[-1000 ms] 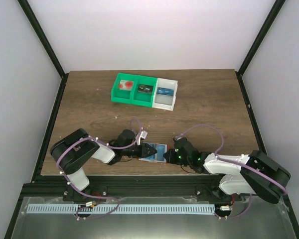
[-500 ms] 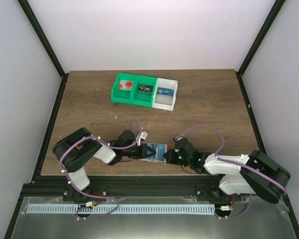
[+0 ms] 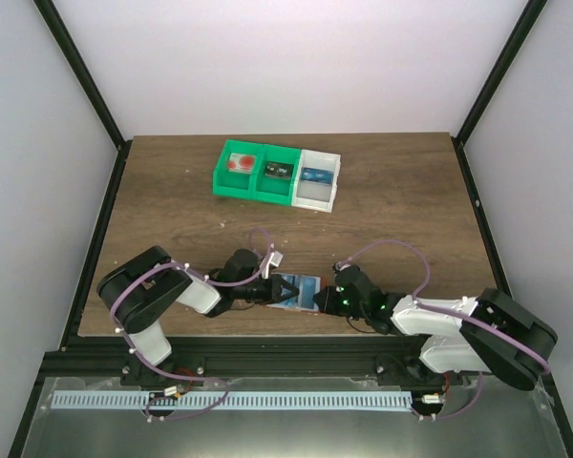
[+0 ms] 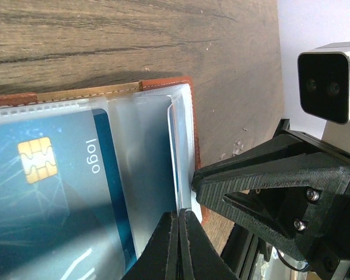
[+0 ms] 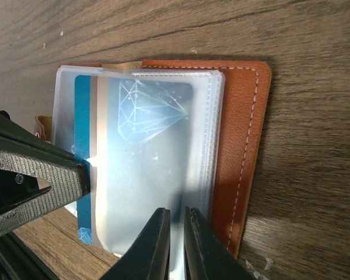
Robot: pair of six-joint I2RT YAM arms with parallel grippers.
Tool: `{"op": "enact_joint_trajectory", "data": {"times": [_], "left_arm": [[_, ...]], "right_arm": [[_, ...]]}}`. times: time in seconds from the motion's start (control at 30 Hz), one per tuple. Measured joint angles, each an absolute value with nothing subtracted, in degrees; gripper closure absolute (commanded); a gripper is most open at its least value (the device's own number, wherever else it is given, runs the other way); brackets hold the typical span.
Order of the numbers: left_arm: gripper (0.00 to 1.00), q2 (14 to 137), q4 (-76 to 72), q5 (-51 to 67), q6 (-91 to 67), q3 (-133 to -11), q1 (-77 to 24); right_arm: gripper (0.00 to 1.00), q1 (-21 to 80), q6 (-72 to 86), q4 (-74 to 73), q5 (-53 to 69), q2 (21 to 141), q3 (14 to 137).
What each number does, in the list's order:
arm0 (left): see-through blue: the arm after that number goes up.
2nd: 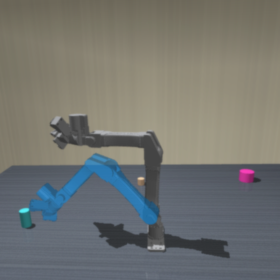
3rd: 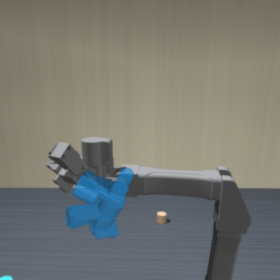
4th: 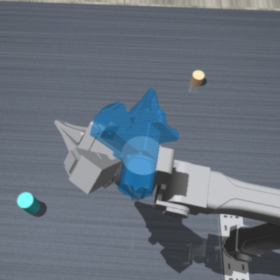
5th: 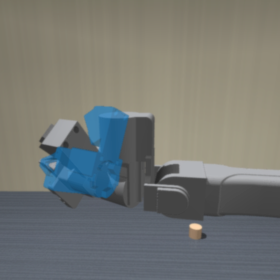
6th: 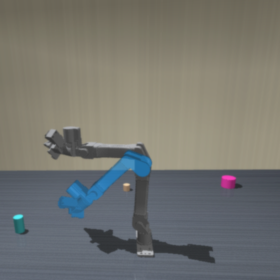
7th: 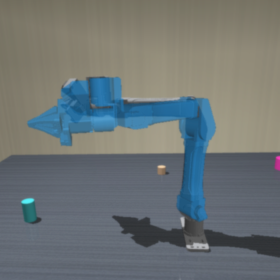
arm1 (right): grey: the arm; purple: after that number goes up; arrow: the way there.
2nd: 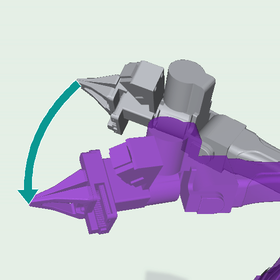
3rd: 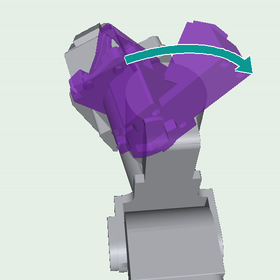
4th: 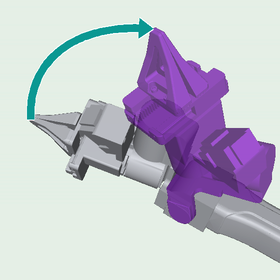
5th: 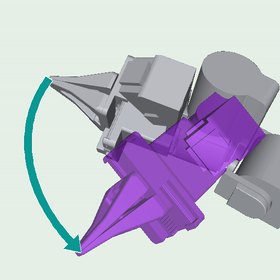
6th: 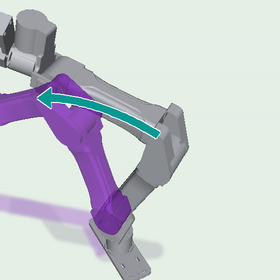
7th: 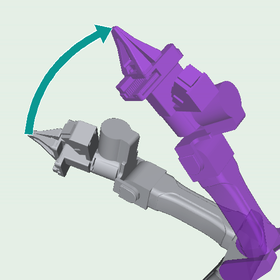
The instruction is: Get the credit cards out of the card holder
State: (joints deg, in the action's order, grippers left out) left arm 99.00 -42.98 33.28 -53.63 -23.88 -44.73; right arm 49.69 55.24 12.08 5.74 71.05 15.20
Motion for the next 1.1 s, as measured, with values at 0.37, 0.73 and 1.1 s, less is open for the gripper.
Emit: {"op": "enact_joint_trajectory", "data": {"times": [0.37,0.73,1.1], "left_arm": [[1.00,95.85,-39.00,32.14,-51.77,-23.66,-44.62],[1.00,85.41,-28.99,29.39,-48.71,-22.46,-41.56],[1.00,74.50,-21.47,28.56,-46.33,-21.69,-38.26]], "right_arm": [[0.90,49.69,55.37,11.92,5.67,70.74,15.09],[0.89,49.69,54.83,10.11,4.75,69.12,14.92],[0.78,49.69,44.60,6.70,1.52,59.46,15.49]]}}
